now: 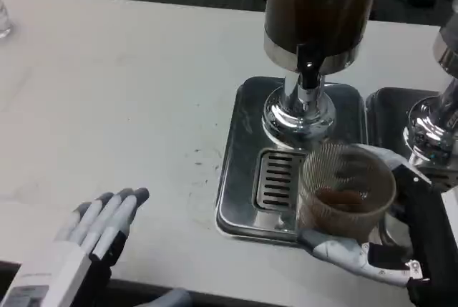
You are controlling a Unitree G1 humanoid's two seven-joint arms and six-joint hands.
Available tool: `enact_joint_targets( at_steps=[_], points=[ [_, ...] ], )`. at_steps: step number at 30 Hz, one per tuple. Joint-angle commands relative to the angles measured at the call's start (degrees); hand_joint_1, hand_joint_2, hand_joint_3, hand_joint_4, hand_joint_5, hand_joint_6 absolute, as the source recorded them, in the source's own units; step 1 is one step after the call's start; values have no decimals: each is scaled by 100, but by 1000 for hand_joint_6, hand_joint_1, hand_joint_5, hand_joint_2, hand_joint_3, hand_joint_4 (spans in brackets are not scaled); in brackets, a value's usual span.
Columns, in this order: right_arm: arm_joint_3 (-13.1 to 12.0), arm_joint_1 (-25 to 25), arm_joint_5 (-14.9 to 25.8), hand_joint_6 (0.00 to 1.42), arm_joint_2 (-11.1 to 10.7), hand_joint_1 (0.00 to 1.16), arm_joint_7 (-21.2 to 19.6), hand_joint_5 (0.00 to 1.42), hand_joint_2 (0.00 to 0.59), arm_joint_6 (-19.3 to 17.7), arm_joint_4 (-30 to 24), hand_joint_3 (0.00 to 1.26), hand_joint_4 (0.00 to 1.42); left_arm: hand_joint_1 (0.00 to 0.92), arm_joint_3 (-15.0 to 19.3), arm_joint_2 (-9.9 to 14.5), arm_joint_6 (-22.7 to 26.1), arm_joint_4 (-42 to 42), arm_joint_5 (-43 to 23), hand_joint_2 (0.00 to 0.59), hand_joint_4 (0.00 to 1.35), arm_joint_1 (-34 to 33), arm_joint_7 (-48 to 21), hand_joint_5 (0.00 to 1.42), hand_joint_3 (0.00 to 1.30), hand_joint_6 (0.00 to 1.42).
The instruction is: Grasp the cup under the faucet to collect the drink, then remove the cup.
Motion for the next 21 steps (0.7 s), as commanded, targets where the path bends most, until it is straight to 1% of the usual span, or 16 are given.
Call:
enact_joint_targets(
  at_steps=[1,8,14,21],
  points=[
    [-27,14,61,1120,21,1021,0,950,129,-57,-304,860,924,0,1,-35,-30,13,36,132,0,34,5,0,0,0],
    [-70,8,86,1123,4,1020,58,950,129,-66,-294,863,924,0,-74,-136,31,21,64,132,0,-81,-37,0,0,0],
    [-208,36,294,1125,39,1020,136,950,129,47,-372,864,924,0,-202,-250,159,-91,163,132,0,-200,-149,0,0,0],
    [-231,69,269,1130,95,1020,106,950,129,49,-370,864,924,0,-268,-306,195,-104,202,132,0,-209,-161,0,0,0]
  ],
)
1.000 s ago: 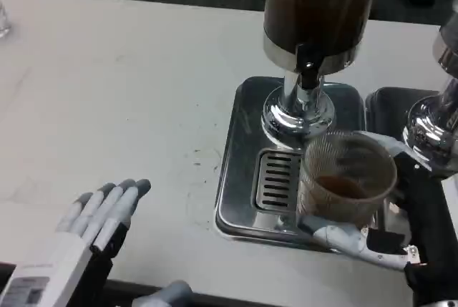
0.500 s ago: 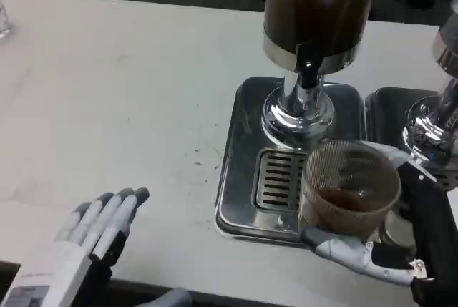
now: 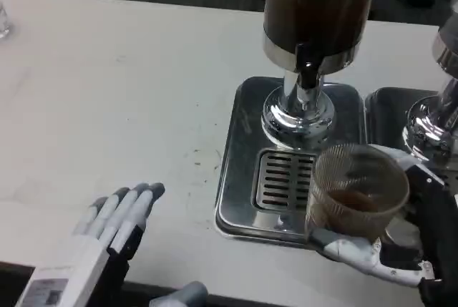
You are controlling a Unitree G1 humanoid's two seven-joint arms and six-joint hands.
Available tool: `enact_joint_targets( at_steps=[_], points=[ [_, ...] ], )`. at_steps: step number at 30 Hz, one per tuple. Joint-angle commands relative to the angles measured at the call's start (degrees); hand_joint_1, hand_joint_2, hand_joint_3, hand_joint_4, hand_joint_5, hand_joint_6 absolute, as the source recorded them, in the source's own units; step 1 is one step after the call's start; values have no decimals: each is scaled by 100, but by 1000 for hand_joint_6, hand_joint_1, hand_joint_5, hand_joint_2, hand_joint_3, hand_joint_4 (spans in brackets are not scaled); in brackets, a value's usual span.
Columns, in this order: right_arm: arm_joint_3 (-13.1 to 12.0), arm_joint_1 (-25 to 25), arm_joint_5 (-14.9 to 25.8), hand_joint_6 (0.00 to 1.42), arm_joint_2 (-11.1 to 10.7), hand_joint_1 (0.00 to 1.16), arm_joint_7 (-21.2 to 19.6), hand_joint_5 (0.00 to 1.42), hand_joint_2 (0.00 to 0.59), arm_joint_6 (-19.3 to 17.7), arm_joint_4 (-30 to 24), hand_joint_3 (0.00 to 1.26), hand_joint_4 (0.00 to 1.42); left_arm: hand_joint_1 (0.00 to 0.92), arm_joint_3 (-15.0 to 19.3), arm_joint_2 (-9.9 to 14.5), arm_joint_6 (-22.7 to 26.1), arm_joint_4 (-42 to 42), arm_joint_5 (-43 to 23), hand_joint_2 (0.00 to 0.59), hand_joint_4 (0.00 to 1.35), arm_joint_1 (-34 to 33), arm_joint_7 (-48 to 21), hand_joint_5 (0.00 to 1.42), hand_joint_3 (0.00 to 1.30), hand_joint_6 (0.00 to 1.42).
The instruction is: Grasp the cup under the faucet to collect the drink, then remove the cup.
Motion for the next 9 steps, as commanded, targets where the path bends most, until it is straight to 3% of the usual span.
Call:
enact_joint_targets(
  at_steps=[1,9],
  points=[
    [-54,-28,104,1131,48,1020,-48,950,129,-58,-208,864,924,0,-33,-28,58,-72,19,132,0,8,-58,0,0,0],
    [-109,-14,111,1133,79,1019,-64,950,129,-67,-142,864,924,0,-64,-15,71,-40,59,132,0,-59,-58,0,0,0]
  ],
)
